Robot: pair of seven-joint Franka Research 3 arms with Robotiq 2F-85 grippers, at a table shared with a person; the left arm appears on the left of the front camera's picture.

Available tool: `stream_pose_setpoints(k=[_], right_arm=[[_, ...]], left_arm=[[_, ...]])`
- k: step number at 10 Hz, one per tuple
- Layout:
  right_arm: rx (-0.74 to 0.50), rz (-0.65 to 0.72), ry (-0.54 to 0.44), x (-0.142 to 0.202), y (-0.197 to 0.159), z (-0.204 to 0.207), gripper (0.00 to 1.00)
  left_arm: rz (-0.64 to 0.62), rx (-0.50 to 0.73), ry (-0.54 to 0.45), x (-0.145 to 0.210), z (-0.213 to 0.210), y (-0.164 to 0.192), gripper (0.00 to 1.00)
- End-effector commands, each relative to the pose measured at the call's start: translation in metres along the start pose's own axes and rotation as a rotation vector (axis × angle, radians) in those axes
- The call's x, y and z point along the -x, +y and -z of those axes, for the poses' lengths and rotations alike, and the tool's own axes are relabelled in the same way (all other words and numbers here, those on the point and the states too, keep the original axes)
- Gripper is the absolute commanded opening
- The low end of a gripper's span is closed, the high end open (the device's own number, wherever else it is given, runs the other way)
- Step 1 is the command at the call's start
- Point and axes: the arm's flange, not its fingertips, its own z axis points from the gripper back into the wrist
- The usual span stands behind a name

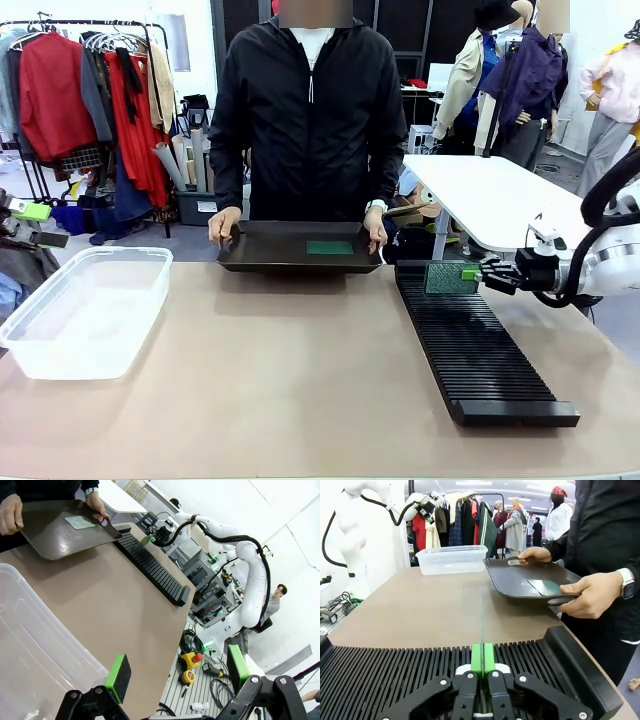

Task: Sort PCBs into racks and boxes based on the side picked up.
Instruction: If the short side of the Blank PCB is picked up, insert it into the PCB Rack ; if the long side is picked up, place it in the Organizing box.

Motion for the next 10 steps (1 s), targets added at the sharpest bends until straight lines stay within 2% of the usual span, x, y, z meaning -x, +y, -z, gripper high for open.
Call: stream_pose_setpoints(k=[1,10], right_arm=[[0.019,-0.028,0.008,0.003,-0.003,-0.001,0.0],[0.001,-0.004,0.018,0.015,-0.002,0.001,0.0]], left_arm=[[0.004,0.002,-0.001,-0.001,0.0,-0.001,1.0],[0.004,0.002,-0.001,-0.001,0.0,-0.001,1.0]])
